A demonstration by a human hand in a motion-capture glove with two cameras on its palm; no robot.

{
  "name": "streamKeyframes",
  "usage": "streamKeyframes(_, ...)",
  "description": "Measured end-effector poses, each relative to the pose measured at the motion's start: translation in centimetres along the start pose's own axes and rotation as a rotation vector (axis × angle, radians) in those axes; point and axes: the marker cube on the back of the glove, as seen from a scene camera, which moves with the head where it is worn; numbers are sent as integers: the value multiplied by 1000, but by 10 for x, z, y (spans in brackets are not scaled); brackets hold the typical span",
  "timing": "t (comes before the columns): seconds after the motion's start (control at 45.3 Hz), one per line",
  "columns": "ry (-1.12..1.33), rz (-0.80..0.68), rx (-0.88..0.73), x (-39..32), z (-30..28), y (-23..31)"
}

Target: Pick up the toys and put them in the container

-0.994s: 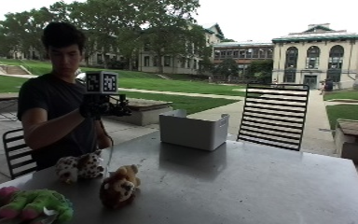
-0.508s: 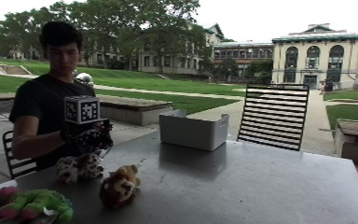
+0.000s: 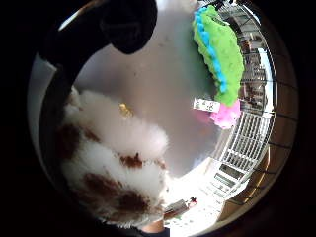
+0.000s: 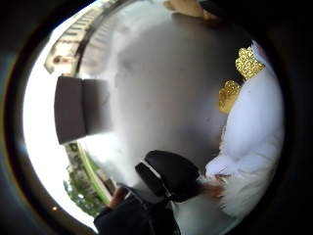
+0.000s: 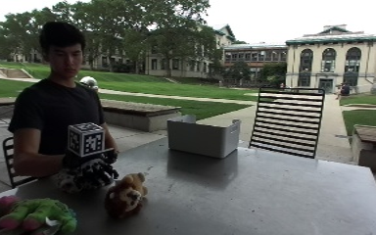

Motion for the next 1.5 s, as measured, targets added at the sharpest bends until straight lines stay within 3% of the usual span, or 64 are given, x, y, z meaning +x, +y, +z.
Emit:
streamKeyframes(0.685,-108,100,105,5,-16,3)
streamKeyframes(0.972,-137,131,108,14,-36,-21)
streamKeyframes(1.148,-112,146,129,-13,-76,-38)
streamKeyframes(1.502,-64,-46,248,-146,-201,-70)
